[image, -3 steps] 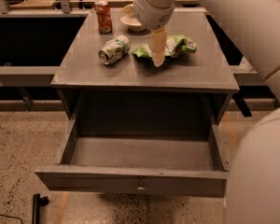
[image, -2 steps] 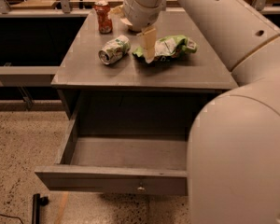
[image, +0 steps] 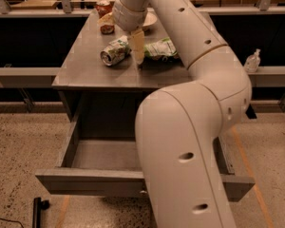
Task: Place 7up can into top drawer
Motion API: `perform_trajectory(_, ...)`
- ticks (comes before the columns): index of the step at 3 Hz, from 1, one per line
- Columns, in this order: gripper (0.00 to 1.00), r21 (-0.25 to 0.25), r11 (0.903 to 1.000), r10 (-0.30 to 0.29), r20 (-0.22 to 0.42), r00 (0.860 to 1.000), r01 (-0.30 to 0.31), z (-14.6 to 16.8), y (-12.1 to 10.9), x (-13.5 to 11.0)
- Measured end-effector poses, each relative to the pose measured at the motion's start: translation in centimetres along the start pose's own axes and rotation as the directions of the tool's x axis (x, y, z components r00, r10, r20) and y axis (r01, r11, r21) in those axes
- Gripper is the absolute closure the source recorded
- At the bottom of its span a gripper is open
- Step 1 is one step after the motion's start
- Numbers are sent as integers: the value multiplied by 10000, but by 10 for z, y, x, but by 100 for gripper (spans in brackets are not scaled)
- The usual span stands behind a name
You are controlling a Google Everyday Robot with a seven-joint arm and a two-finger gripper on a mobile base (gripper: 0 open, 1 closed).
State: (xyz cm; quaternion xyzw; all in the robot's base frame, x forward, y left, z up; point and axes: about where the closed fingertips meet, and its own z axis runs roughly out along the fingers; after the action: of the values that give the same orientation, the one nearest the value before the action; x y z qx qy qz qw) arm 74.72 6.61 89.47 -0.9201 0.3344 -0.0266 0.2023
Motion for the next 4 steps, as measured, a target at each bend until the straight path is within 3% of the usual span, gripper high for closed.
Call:
perform_trajectory(1,0,185,9994,-289,347,9990,283,17,-22,-5)
perform_trajectory(2,27,166,9983,-563,489,9972,555,39,-33,-7)
perform_trajectory(4,74,84,9958,-911,990,9909,907,61,-35,-16)
